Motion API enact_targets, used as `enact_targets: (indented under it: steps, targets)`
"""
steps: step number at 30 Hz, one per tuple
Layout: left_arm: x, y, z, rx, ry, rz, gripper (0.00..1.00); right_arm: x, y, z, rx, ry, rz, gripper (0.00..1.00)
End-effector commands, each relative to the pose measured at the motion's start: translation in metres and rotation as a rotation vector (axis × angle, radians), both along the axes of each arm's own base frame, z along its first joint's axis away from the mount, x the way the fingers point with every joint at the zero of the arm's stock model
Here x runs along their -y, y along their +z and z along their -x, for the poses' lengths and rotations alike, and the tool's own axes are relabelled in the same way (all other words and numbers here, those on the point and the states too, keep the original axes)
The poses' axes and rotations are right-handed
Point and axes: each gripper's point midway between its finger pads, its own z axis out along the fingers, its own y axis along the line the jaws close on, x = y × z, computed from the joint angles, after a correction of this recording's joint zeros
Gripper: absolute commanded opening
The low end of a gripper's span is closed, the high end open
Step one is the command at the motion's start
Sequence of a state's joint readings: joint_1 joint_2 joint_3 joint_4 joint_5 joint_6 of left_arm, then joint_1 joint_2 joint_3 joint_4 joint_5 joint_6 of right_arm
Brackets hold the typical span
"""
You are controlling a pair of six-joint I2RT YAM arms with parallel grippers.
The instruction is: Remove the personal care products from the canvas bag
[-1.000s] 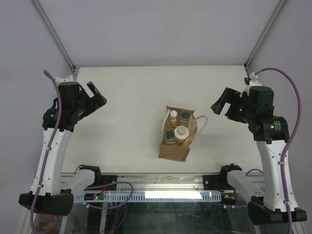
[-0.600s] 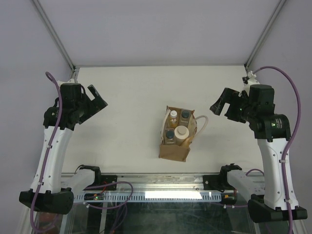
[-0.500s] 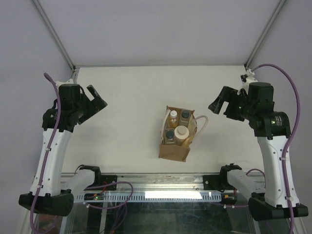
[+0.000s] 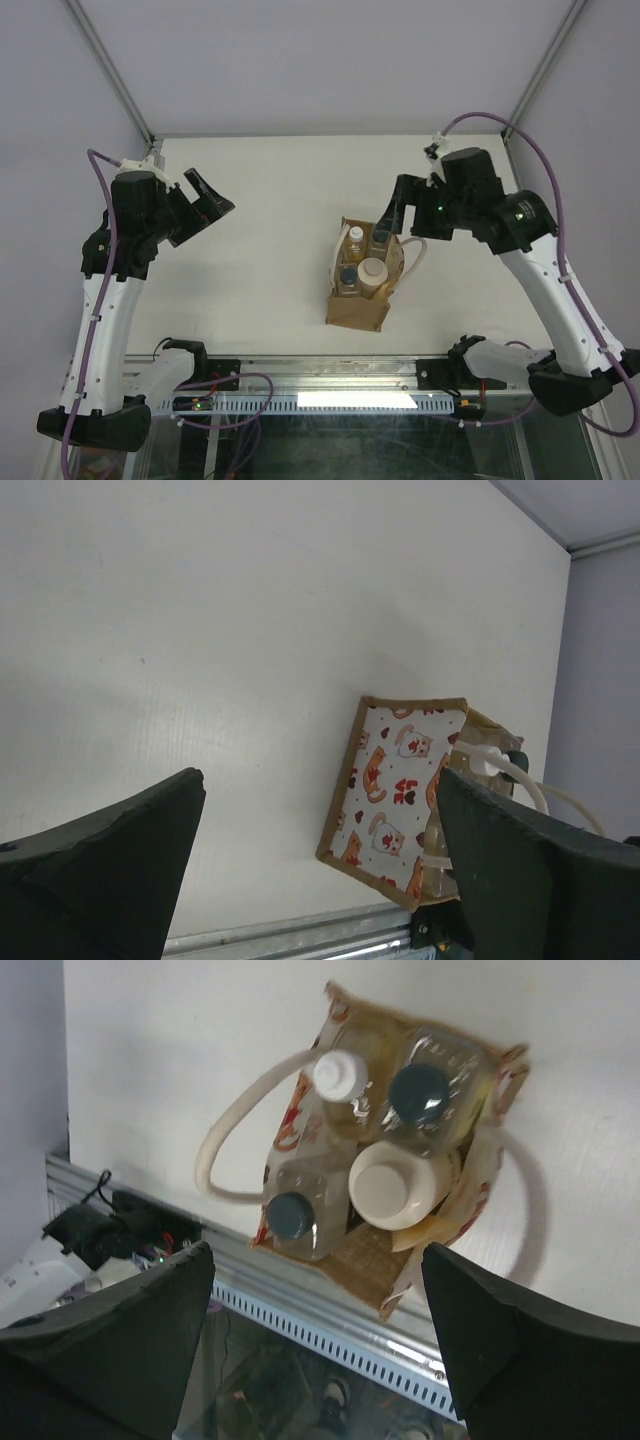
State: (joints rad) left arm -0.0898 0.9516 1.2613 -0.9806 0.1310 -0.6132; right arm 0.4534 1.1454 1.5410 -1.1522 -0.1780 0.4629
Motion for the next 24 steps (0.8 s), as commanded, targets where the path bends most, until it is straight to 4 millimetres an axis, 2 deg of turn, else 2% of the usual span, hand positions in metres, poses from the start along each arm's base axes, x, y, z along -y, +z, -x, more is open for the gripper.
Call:
enact_targets:
  steps: [1, 4, 9, 15, 19, 24]
  targets:
    - [0.022, 0.025, -0.005, 0.110, -0.145, 0.054, 0.99, -0.025, -0.010, 0.024, -0.056, 0.009, 0.097, 0.88]
    - [0.031, 0.030, -0.008, 0.125, -0.199, 0.075, 0.99, -0.042, -0.026, 0.038, -0.081, 0.038, 0.199, 0.87]
    - [0.046, 0.036, -0.014, 0.144, -0.264, 0.125, 0.99, -0.058, -0.056, 0.055, -0.109, 0.033, 0.368, 0.86]
    - [0.077, 0.036, -0.013, 0.146, -0.314, 0.117, 0.99, -0.076, -0.084, 0.055, -0.157, -0.027, 0.353, 0.84]
    - [0.095, 0.023, -0.004, 0.095, -0.330, 0.133, 0.99, -0.091, -0.097, 0.055, -0.174, -0.002, 0.321, 0.75]
    - [0.088, 0.011, 0.010, 0.083, -0.321, 0.121, 0.99, -0.100, -0.110, 0.052, -0.186, 0.017, 0.344, 0.73]
